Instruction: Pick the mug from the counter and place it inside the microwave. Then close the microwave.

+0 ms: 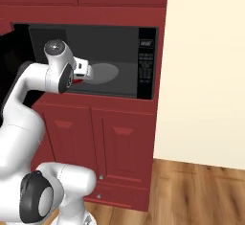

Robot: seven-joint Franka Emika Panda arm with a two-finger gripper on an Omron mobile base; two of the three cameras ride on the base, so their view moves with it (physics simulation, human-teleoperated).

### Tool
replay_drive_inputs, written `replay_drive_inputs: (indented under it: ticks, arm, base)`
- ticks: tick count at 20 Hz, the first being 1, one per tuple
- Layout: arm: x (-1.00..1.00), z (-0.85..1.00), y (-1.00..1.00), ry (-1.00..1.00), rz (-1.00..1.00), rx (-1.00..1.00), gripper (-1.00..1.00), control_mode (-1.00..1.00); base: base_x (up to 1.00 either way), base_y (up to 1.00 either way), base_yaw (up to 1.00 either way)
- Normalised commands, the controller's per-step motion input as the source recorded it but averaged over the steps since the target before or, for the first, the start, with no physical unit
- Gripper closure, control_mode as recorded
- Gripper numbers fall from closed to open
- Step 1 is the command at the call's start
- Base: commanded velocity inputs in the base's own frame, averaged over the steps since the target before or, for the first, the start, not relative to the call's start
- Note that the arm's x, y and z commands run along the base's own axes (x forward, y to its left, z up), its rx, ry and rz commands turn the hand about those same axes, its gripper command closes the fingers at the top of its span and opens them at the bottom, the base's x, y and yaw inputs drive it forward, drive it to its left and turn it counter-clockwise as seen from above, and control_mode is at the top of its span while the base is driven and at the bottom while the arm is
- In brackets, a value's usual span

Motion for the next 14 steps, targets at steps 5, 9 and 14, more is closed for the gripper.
replay_drive_inputs:
  ticks: [5, 9, 14]
  arm:
    - [0.03, -0.19, 0.0, 0.01, 0.0, 0.0, 1.0, -1.0]
    - [0.21, 0.0, 0.0, 0.03, 0.0, -0.03, 1.0, -1.0]
    - [0.64, 0.0, 0.0, 0.05, -0.01, -0.06, 1.0, -1.0]
  base:
    - [0.0, 0.0, 0.0]
    - [0.0, 0.0, 0.0]
    - [0.0, 0.0, 0.0]
